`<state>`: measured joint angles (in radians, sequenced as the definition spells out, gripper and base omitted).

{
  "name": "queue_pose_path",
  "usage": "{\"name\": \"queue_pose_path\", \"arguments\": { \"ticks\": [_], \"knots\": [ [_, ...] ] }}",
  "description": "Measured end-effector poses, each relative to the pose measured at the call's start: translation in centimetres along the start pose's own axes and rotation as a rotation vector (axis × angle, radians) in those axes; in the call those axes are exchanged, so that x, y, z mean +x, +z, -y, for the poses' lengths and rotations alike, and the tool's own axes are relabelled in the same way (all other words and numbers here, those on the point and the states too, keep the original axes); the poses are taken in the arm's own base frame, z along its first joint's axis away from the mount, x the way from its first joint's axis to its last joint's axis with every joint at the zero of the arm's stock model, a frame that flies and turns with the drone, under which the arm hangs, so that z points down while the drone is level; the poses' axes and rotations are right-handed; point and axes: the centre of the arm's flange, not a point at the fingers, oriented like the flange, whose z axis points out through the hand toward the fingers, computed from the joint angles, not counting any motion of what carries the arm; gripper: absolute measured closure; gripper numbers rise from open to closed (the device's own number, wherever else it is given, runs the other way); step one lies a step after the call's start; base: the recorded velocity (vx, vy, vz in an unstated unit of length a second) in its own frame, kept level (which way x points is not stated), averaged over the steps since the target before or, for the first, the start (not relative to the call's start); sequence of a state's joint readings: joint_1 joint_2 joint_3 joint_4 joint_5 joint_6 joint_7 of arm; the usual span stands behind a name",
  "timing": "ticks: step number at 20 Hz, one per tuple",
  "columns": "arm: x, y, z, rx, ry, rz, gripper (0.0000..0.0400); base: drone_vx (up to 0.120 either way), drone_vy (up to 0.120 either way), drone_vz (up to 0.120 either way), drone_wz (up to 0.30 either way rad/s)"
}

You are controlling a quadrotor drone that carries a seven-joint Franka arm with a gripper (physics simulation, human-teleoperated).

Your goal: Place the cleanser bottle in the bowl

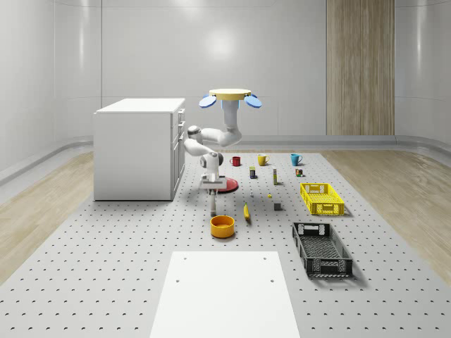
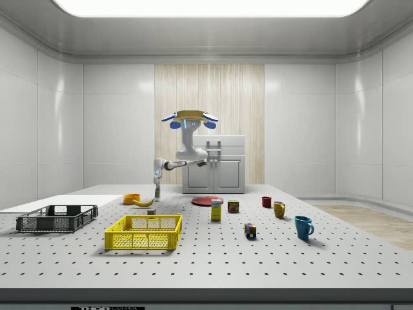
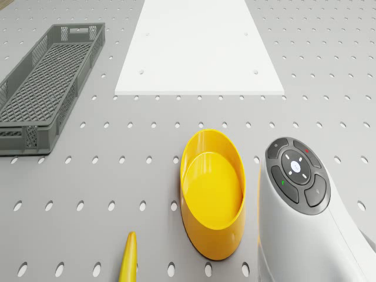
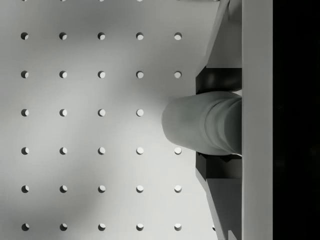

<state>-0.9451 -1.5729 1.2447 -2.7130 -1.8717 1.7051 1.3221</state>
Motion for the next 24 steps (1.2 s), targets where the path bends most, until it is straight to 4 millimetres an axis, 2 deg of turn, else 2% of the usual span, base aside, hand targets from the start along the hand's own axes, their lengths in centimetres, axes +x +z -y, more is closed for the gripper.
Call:
{"name": "queue_pose_path", "arguments": {
  "ticks": [4, 14, 24],
  "knots": [
    [0.0, -1.6, 0.0, 0.000, 0.000, 0.000, 0.0246, 0.000, 0.000, 0.120, 0.000],
    [0.0, -2.8, 0.0, 0.000, 0.000, 0.000, 0.0245, 0.120, 0.112, 0.116, 0.000],
    [0.0, -3.0, 0.0, 0.000, 0.000, 0.000, 0.0245, 0.108, 0.000, 0.000, 0.000]
  ]
}}
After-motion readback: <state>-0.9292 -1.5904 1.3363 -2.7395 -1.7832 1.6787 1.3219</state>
